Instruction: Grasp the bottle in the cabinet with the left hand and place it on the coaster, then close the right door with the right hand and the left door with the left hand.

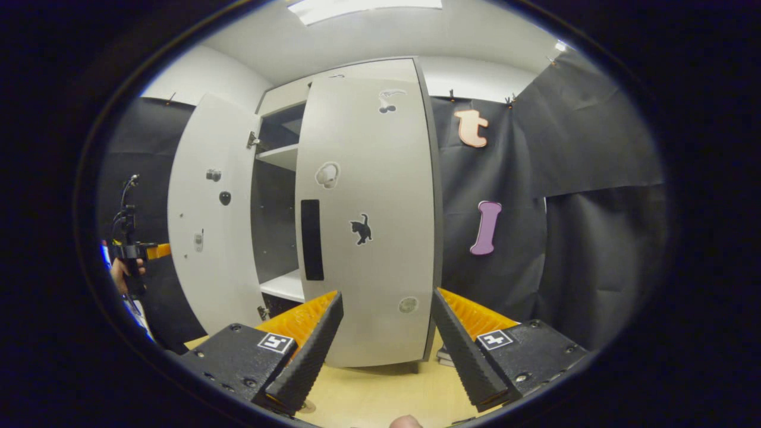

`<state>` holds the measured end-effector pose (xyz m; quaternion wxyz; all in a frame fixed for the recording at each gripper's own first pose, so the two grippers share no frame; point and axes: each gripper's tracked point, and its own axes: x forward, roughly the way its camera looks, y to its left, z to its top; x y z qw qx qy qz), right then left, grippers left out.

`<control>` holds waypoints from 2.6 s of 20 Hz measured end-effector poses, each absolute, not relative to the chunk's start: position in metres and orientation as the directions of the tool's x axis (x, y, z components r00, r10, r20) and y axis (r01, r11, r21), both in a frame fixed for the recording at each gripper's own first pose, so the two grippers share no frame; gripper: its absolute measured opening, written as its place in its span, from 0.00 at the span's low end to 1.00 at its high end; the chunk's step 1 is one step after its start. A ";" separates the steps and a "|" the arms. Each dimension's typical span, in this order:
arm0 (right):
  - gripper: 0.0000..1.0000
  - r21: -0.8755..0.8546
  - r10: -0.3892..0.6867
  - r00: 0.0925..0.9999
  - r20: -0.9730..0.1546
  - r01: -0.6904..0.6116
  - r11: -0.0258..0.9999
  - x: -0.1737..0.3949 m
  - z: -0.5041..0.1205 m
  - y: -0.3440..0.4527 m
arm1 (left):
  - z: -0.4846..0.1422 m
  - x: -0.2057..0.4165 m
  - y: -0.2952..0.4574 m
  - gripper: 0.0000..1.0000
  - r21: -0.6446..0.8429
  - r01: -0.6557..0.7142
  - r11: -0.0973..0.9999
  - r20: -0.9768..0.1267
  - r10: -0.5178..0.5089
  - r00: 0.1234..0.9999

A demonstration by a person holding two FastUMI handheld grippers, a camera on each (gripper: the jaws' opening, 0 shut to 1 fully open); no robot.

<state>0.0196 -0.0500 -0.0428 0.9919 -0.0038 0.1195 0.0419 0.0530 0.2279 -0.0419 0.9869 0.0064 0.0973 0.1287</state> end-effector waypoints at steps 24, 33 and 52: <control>0.93 0.049 0.038 0.965 -0.258 -0.027 0.998 -0.003 -0.052 -0.101 | -0.045 0.060 0.147 0.93 -0.013 -0.078 0.997 -0.230 0.073 0.970; 0.93 0.070 0.006 0.965 -0.263 0.013 0.997 -0.009 -0.053 -0.136 | -0.047 0.061 0.105 0.93 -0.044 -0.053 0.998 -0.219 0.042 0.975; 0.92 0.024 -0.111 0.961 -0.253 0.121 0.992 -0.045 -0.047 -0.200 | -0.059 0.122 -0.032 0.94 -0.019 0.199 0.980 -0.235 -0.198 0.952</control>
